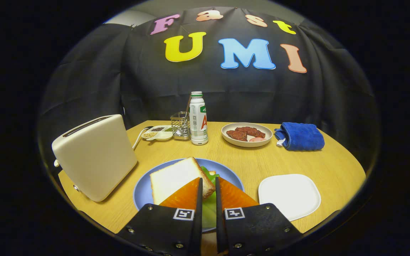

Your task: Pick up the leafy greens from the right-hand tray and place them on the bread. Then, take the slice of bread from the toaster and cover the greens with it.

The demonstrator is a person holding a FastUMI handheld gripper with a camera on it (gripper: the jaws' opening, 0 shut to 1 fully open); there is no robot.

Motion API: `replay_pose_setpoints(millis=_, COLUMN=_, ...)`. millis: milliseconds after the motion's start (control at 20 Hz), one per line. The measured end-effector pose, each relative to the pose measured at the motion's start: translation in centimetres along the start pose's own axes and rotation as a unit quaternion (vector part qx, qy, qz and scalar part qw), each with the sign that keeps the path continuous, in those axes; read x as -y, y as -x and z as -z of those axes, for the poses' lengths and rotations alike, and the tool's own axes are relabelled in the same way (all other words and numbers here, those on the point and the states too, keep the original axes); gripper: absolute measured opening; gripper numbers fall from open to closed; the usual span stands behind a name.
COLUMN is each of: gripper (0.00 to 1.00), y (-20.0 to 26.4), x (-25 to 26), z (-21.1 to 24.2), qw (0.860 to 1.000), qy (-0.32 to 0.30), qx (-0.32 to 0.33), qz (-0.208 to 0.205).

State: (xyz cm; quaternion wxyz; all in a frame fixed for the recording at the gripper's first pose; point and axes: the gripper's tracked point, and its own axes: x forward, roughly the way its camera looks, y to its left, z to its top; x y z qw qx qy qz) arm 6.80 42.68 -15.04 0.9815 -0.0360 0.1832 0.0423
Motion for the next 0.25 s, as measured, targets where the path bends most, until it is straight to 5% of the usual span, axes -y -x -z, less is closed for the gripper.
replay_pose_setpoints(millis=250, gripper=0.21, y=0.28, x=1.88, z=-0.95, qw=0.999, qy=0.011, qx=0.029, qz=0.030)
